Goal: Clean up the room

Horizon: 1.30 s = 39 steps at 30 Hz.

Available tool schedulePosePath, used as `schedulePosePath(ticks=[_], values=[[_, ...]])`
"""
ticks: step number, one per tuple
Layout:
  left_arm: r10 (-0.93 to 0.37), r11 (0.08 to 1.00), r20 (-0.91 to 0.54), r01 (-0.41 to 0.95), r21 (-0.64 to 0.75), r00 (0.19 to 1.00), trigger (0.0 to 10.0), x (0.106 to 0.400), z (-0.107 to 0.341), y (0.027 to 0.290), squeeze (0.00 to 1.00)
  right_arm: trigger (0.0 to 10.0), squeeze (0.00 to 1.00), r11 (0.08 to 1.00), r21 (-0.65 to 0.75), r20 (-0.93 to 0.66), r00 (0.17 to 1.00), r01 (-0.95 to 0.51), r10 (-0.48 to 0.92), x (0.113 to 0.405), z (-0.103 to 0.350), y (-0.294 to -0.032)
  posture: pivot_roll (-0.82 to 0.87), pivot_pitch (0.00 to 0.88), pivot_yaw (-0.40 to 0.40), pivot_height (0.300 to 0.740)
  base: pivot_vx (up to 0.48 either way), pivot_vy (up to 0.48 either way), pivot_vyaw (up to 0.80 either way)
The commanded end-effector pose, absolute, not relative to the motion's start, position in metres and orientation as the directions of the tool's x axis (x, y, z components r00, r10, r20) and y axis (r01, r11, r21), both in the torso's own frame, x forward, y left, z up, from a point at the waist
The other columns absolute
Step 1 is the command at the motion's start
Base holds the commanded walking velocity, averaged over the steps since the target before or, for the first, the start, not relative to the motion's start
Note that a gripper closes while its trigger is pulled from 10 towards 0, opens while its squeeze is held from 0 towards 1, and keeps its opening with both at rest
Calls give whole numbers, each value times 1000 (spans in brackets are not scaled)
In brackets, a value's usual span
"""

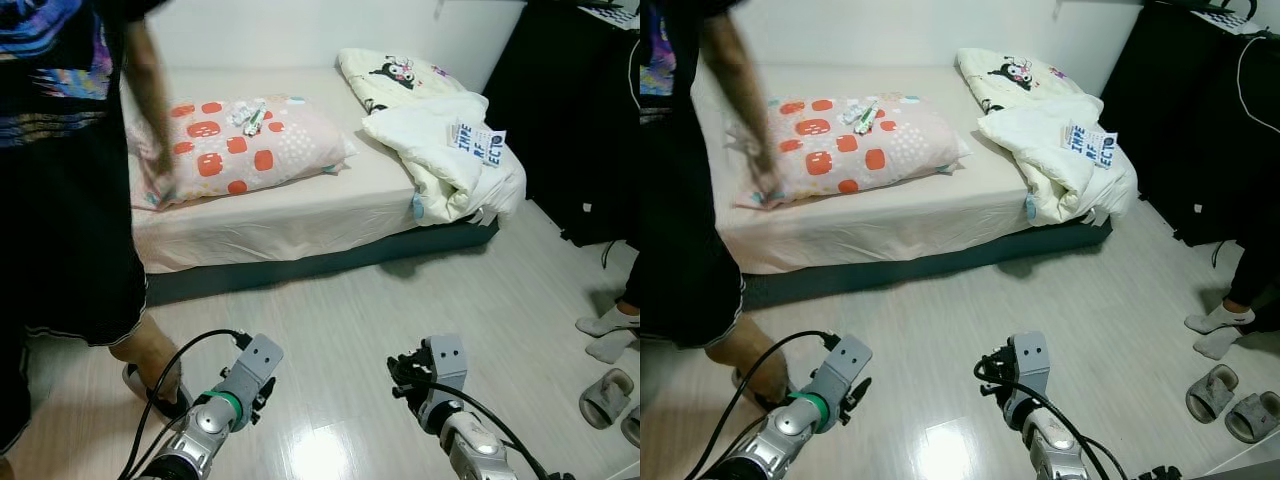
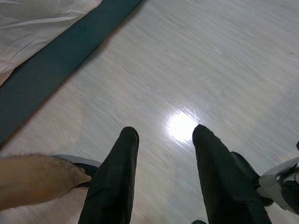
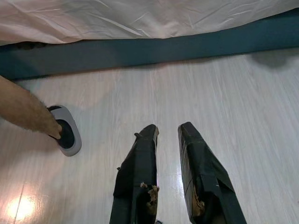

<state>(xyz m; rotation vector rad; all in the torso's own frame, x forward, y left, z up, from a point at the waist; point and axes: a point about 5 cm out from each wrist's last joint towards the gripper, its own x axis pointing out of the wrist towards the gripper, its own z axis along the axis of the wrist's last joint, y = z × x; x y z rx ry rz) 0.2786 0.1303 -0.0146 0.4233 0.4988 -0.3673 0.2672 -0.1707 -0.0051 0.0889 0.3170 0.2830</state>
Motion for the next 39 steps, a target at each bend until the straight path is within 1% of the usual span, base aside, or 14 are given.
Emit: schedulePosePath(ticks=[1, 7, 10, 14, 39], values=[[-236, 850, -541, 441, 288, 807, 10000, 275, -19, 128, 0, 10000, 0, 962, 132, -297, 916, -241, 270, 265, -6, -175, 37, 59, -46, 737, 0, 0, 0], [-247, 849, -487, 429, 309, 838, 10000, 281, -10, 123, 0, 10000, 0, 961, 135, -286, 919, -242, 272, 266, -5, -174, 38, 58, -43, 737, 0, 0, 0], [-257, 846, -433, 418, 332, 864, 10000, 288, -2, 117, 0, 10000, 0, 961, 141, -286, 919, -239, 271, 265, -5, -174, 38, 58, -43, 737, 472, 0, 0], [-264, 843, -421, 420, 337, 868, 10000, 289, 0, 115, 0, 10000, 0, 961, 144, -288, 919, -236, 269, 265, -6, -174, 38, 58, -43, 737, 472, 0, 0], [-269, 842, -401, 416, 343, 876, 10000, 292, 4, 114, 0, 10000, 0, 960, 157, -289, 919, -232, 270, 265, -6, -174, 32, 58, -36, 737, 472, 0, 0]])
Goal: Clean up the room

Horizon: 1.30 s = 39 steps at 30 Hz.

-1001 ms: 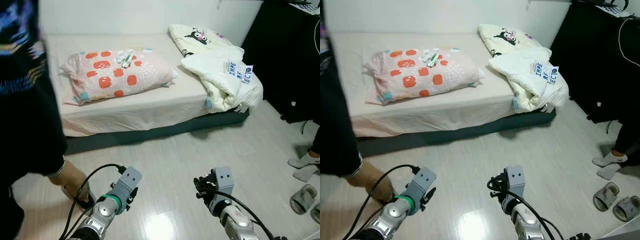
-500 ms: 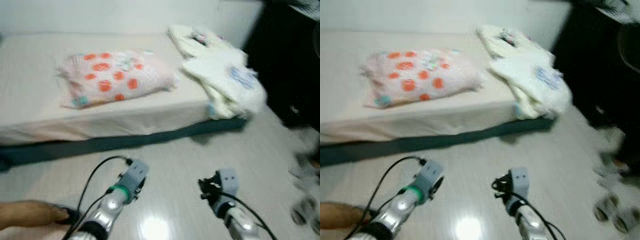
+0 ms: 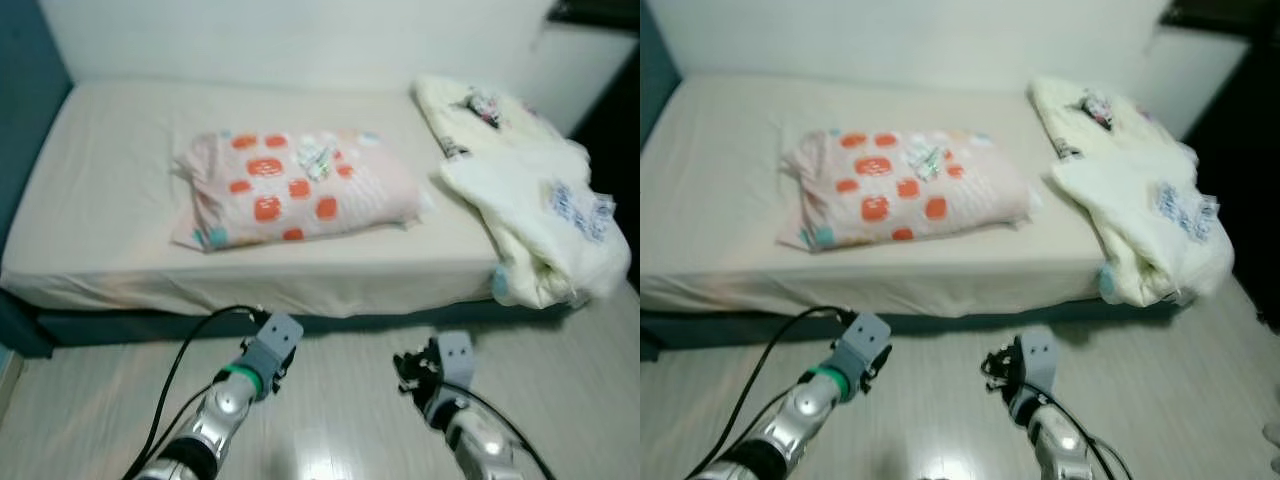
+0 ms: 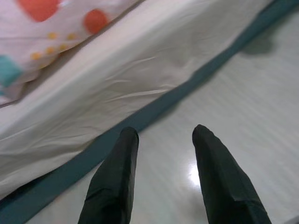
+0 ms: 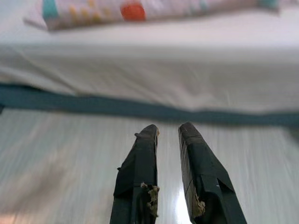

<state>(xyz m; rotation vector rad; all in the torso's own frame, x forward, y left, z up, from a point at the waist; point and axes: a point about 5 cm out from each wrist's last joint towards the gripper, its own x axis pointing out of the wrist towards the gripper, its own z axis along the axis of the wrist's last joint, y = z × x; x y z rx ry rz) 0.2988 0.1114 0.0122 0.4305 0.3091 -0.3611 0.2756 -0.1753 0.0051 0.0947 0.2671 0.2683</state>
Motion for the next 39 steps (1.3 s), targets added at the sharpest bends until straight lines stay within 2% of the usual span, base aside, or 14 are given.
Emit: schedulePosePath(ticks=[1, 6, 20, 26, 29, 31, 33, 35, 36, 39], values=[[-271, 841, -400, 417, 343, 875, 10000, 292, 4, 113, 0, 10000, 0, 960, 160, -289, 919, -230, 269, 265, -6, -174, 32, 58, -36, 737, 472, 0, 0], [-277, 837, -399, 423, 346, 874, 10000, 293, 5, 112, 0, 10000, 0, 961, 173, -294, 920, -216, 260, 265, -7, -175, 32, 58, -36, 737, 475, 0, -108], [-287, 830, -398, 433, 351, 872, 10000, 294, 6, 110, 0, 10000, 0, 962, 181, -301, 920, -204, 251, 265, -8, -176, 32, 58, -36, 737, 480, 0, -702], [-285, 830, -386, 427, 359, 877, 10000, 296, 8, 110, 0, 10000, 0, 961, 169, -302, 917, -218, 261, 266, -7, -174, 32, 52, -32, 737, 480, 0, 0], [-276, 831, -304, 386, 402, 912, 10000, 305, 22, 109, 0, 10000, 0, 963, 149, -287, 922, -225, 260, 267, -5, -175, 32, 52, -32, 737, 451, 0, 0], [-243, 871, -167, 290, 396, 956, 10000, 317, 45, 115, 0, 10000, 0, 970, 133, -214, 949, -205, 230, 275, 8, -181, 23, 49, -27, 737, 169, 0, 0], [-243, 871, -167, 290, 396, 956, 10000, 317, 45, 115, 0, 10000, 0, 970, 133, -214, 949, -205, 230, 275, 8, -181, 23, 49, -27, 737, 0, 0, 0], [-211, 905, -61, 219, 365, 976, 10000, 324, 65, 123, 0, 10000, 0, 973, 96, -132, 966, -210, 222, 283, 23, -184, 20, 49, -24, 737, 0, 0, 0], [-211, 905, -61, 219, 365, 976, 10000, 324, 65, 123, 0, 10000, 0, 973, 96, -132, 966, -210, 222, 283, 23, -184, 20, 49, -24, 737, 0, 0, 0], [-195, 937, 40, 174, 304, 980, 10000, 325, 90, 136, 0, 10000, 0, 969, 31, 12, 969, -247, 247, 294, 53, -185, 22, 51, -23, 737, 0, 0, 0]])
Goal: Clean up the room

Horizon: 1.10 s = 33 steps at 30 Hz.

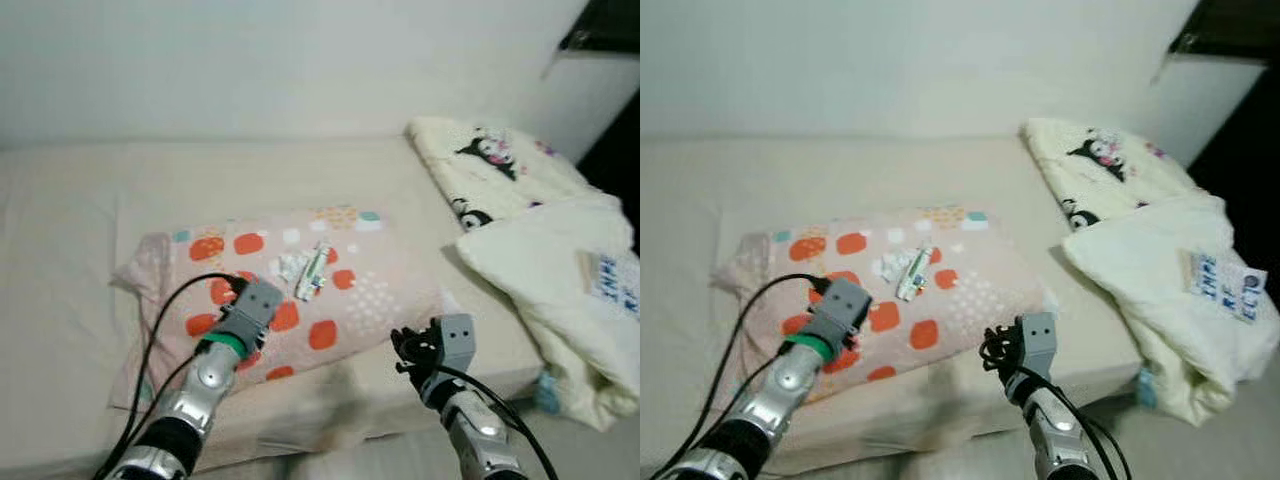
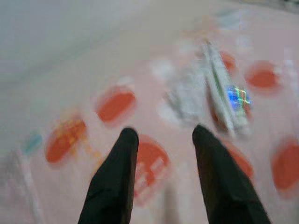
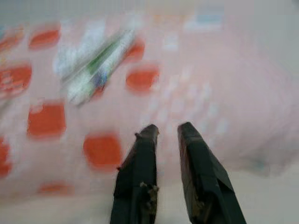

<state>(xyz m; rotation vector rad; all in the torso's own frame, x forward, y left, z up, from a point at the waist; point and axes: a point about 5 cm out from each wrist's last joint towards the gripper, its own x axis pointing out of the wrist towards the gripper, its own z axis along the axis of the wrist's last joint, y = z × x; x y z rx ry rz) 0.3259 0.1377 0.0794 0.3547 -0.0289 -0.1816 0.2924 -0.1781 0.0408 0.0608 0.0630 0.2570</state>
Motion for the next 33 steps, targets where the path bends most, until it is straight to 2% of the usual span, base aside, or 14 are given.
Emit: schedulePosePath(ticks=[1, 10, 16, 23, 33], values=[[-202, 939, 51, 178, 295, 978, 10000, 324, 94, 137, 0, 10000, 0, 967, 28, 44, 966, -255, 254, 295, 60, -184, 22, 51, -23, 737, 0, 0, 0], [-223, 940, 80, 192, 283, 972, 10000, 315, 103, 131, 0, 10000, 0, 962, 47, 74, 961, -270, 266, 296, 66, -178, 22, 61, -20, 737, 0, 0, 0], [-235, 947, 75, 211, 244, 969, 10000, 317, 107, 113, 0, 10000, 0, 977, 57, 54, 978, -203, 200, 297, 62, -174, 22, 66, -17, 737, 0, 0, 0], [-248, 940, -3, 241, 241, 969, 10000, 330, 112, 92, 0, 10000, 0, 992, 19, 98, 988, -124, 122, 306, 75, -175, 21, 68, -14, 708, 0, 0, 0], [-221, 950, -17, 220, 222, 975, 10000, 339, 120, 90, 0, 10000, 0, 992, 19, 105, 987, -122, 120, 312, 80, -174, 24, 67, -15, 678, 0, 0, 0]])
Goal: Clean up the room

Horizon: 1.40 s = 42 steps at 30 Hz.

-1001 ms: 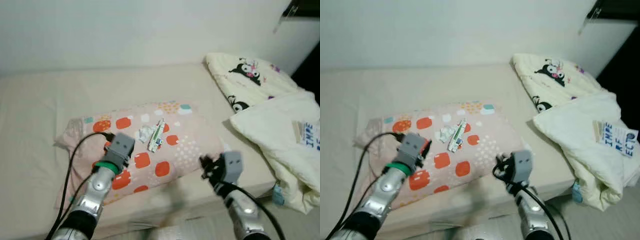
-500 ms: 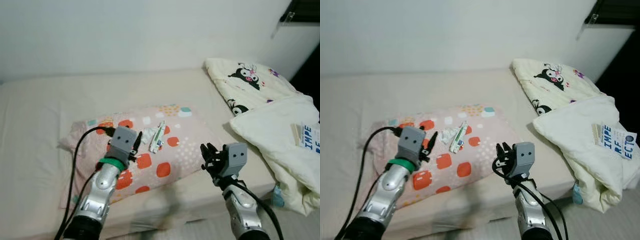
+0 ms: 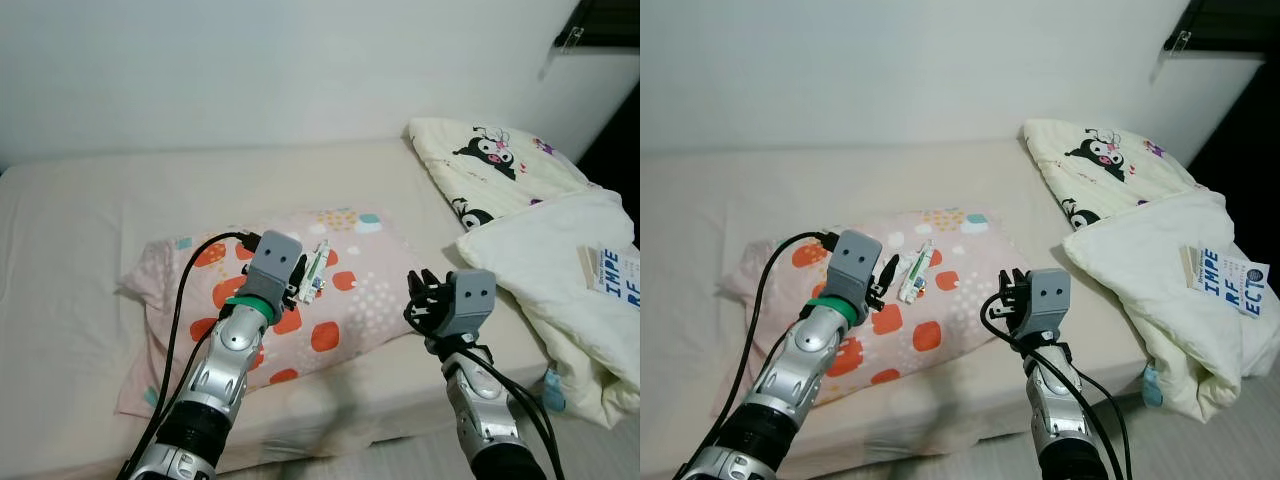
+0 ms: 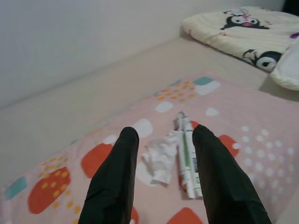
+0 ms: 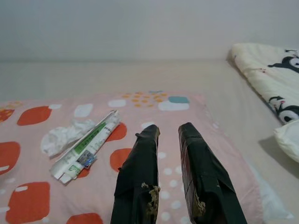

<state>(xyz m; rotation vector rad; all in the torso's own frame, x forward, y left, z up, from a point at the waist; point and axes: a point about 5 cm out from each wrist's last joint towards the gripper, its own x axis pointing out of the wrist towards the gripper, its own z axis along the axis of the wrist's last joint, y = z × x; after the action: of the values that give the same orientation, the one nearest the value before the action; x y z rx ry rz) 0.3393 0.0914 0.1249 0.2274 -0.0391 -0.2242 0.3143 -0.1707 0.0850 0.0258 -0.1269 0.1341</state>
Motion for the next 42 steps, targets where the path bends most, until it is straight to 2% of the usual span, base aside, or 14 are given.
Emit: schedulePosePath(ticks=[1, 11, 19, 23, 28, 35, 42], values=[[-212, 951, -23, 212, 223, 977, 10000, 340, 120, 91, 0, 10000, 0, 993, 18, 102, 988, -117, 115, 312, 80, -174, 26, 66, -14, 668, 0, 0, 0], [-192, 952, -27, 193, 236, 981, 10000, 345, 126, 89, 0, 10000, 0, 993, 23, 96, 989, -112, 109, 312, 79, -173, 30, 72, -14, 628, 0, 0, 0], [-147, 958, -23, 148, 246, 989, 10000, 357, 136, 90, 0, 10000, 0, 992, 30, 102, 988, -123, 120, 313, 80, -170, 28, 95, -8, 623, 0, 0, 0], [-78, 969, 45, 65, 237, 996, 10000, 374, 164, 88, 0, 10000, 0, 985, 11, 146, 975, -170, 167, 322, 94, -161, 28, 142, 17, 623, 0, 0, 0], [-72, 967, 62, 55, 249, 995, 10000, 379, 175, 87, 0, 10000, 0, 984, 5, 166, 970, -178, 175, 326, 101, -159, 29, 152, 19, 623, 0, 0, 0], [-110, 955, 28, 98, 282, 994, 10000, 388, 183, 79, 0, 10000, 0, 979, 8, 200, 960, -204, 198, 332, 112, -151, 34, 187, 35, 623, 0, 0, 0], [-59, 980, -57, 69, 188, 997, 10000, 403, 191, 77, 24, 10000, 0, 968, 27, 229, 944, -249, 237, 326, 115, -137, 39, 222, 50, 623, 0, 0, 0]])
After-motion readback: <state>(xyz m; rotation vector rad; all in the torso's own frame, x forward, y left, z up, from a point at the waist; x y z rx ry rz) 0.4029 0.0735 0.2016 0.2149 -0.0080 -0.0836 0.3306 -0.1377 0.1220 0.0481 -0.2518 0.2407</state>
